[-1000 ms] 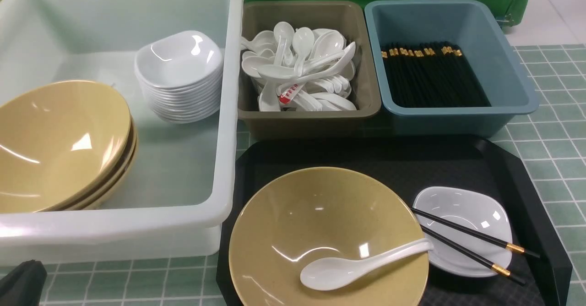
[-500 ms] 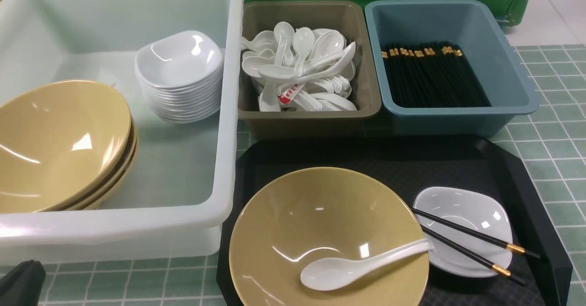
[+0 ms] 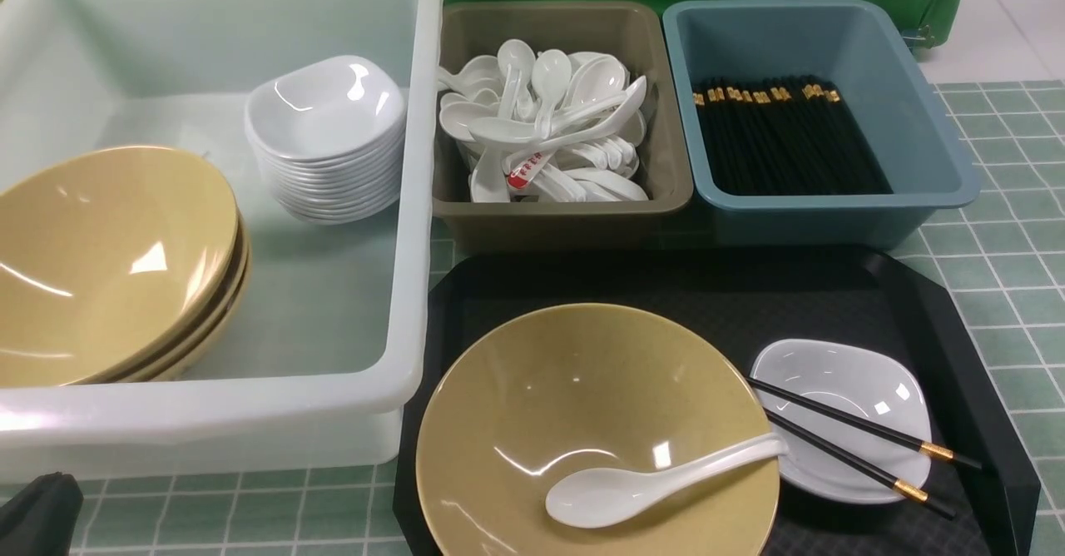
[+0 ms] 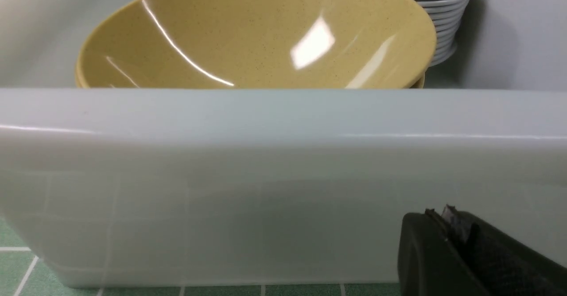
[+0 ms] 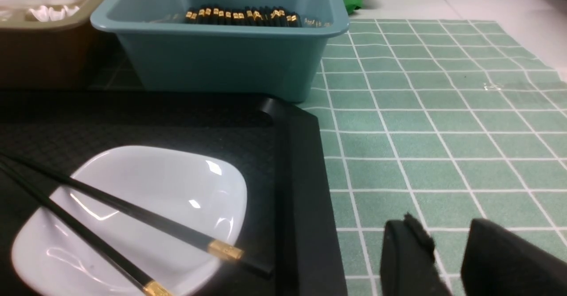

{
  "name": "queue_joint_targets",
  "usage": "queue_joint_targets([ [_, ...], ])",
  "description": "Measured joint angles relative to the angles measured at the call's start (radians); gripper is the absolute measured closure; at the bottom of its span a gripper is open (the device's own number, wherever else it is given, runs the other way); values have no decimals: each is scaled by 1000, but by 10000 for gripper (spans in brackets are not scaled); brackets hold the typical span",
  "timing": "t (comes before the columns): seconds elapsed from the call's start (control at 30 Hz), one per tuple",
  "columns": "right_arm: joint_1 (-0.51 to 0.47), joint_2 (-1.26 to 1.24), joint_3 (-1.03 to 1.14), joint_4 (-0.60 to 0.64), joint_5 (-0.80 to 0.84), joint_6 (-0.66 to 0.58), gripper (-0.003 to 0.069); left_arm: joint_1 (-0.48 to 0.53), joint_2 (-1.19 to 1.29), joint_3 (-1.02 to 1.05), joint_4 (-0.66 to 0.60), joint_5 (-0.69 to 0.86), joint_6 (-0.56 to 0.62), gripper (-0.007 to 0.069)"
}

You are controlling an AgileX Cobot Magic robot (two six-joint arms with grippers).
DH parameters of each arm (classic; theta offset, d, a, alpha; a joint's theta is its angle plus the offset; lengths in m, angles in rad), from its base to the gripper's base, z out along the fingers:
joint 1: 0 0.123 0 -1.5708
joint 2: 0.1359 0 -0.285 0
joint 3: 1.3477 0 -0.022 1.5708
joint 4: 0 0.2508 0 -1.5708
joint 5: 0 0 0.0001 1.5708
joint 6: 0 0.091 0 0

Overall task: On blue table put chopsticks spoon bowls plates into blue grey white boxes.
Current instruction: 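Move the grippers toward the tableware on the black tray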

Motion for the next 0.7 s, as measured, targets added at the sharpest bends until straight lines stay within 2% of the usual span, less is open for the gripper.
queue_joint_targets([
  [0.47, 0, 0, 0, 0, 0, 0, 422, 0, 0, 0, 5, -3, 0, 637],
  [0.7, 0, 0, 0, 5, 0, 8, 422, 0, 0, 0, -187, -42, 0, 637],
])
